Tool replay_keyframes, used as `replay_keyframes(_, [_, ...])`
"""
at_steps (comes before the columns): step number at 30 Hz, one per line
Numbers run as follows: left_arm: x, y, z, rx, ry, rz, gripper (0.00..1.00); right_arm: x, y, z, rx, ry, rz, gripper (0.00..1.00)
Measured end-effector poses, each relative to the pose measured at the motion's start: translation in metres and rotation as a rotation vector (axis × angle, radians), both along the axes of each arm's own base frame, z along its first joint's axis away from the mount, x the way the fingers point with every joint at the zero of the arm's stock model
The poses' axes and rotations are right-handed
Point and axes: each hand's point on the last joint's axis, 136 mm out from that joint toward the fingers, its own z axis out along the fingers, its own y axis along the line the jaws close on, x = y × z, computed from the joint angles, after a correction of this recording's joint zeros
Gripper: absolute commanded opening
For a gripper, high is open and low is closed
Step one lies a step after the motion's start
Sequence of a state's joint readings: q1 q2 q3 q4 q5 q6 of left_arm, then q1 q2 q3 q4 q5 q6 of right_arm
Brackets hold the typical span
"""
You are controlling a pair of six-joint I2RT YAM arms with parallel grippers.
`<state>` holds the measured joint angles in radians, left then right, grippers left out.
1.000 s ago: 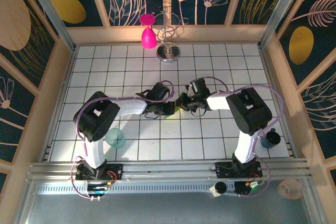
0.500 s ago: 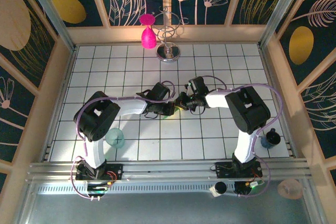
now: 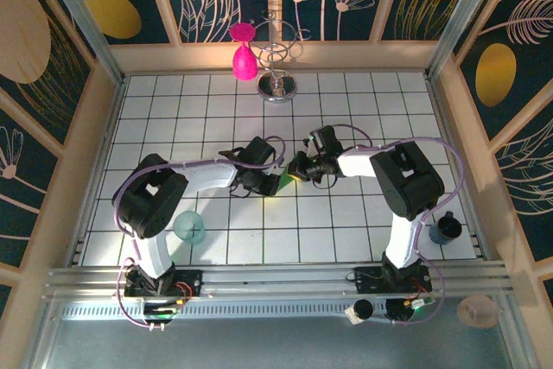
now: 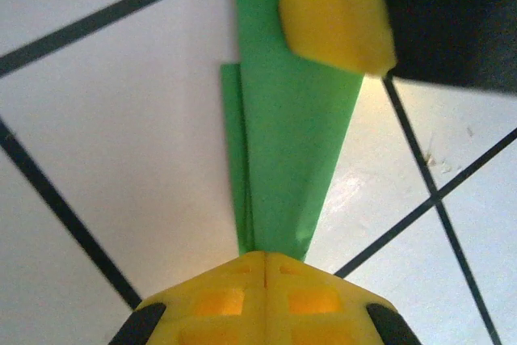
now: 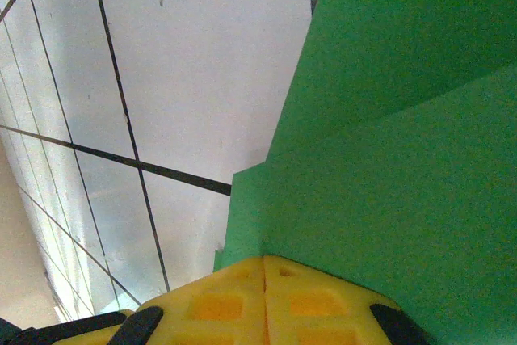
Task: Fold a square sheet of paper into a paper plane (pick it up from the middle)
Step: Fold the wing for the fifth time at the center of the table.
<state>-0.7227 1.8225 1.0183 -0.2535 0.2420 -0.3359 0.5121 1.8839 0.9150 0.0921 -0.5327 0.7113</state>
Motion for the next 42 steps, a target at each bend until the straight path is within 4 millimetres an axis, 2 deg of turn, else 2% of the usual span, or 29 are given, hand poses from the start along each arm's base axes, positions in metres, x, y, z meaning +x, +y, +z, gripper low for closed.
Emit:
replay_keyframes(5, [-0.01,0.012,0.002,0.028,0.029,0.004,0.0,0.0,0.0,0.0,0.0,0.0,0.0,0.09])
replay_keyframes(8, [-0.01,0.013,0.012,0.013,0.023,0.008,0.0,0.0,0.0,0.0,0.0,0.0,0.0,0.09])
replay_keyframes(11, [-0.005,0.003,0.033,-0.062,-0.01,0.02,0.0,0.0,0.0,0.0,0.0,0.0,0.0,0.09])
replay_keyframes(13, [0.002,-0.012,0.05,-0.155,-0.036,0.029,0.0,0.0,0.0,0.0,0.001,0.0,0.0,0.09])
replay_keyframes(16, [0.008,-0.03,0.06,-0.255,-0.035,0.03,0.0,0.0,0.0,0.0,0.001,0.001,0.0,0.09])
replay_keyframes(19, [0.008,-0.037,0.046,-0.271,0.007,0.03,0.0,0.0,0.001,0.0,0.007,0.0,0.003,0.08])
replay_keyframes(22, [0.004,-0.036,0.022,-0.237,0.06,0.035,0.0,0.0,0.001,0.0,0.009,0.001,0.004,0.08])
replay_keyframes(25, [0.003,-0.036,0.008,-0.213,0.093,0.035,0.0,0.001,0.001,0.0,0.01,0.001,0.004,0.08])
replay_keyframes(35, [0.007,-0.025,-0.001,-0.136,0.076,0.004,0.0,0.003,0.002,-0.001,0.012,0.0,0.004,0.08])
replay_keyframes(42, [0.007,-0.017,-0.003,-0.185,0.094,-0.006,0.0,0.005,0.005,-0.001,0.015,-0.01,0.027,0.08])
